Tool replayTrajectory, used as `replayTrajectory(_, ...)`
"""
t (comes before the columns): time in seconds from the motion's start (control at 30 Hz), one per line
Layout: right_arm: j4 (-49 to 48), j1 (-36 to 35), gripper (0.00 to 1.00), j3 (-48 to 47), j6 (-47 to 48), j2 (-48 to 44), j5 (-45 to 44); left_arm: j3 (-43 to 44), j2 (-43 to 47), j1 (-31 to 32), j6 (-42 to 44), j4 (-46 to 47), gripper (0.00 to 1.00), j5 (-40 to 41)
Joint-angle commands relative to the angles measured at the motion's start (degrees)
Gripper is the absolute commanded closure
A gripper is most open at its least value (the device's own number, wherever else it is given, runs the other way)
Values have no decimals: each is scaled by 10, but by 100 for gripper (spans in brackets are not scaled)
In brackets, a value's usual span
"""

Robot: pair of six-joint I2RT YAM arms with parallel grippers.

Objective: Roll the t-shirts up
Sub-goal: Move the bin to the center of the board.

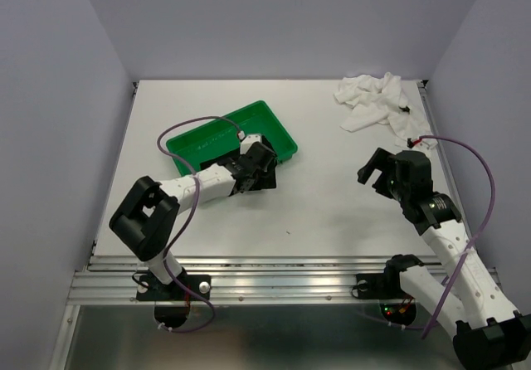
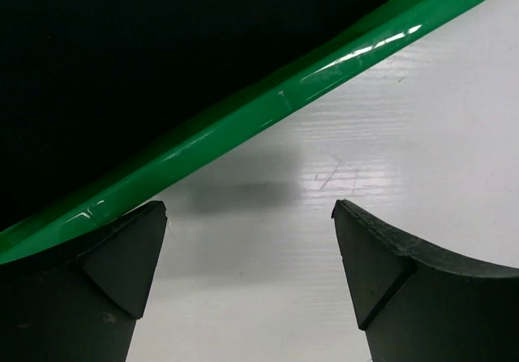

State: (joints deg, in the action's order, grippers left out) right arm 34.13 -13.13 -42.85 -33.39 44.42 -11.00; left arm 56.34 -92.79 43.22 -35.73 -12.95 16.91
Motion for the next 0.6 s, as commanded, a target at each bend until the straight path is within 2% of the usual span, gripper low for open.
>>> replayTrajectory(0.0,-28,3,0,0,9,-8,1,42,-4,-23,33,-1,4,17)
replayTrajectory(0.57,-20,3,0,-2,16,-19,-46,168,-84,-110,89,-5,5,-2)
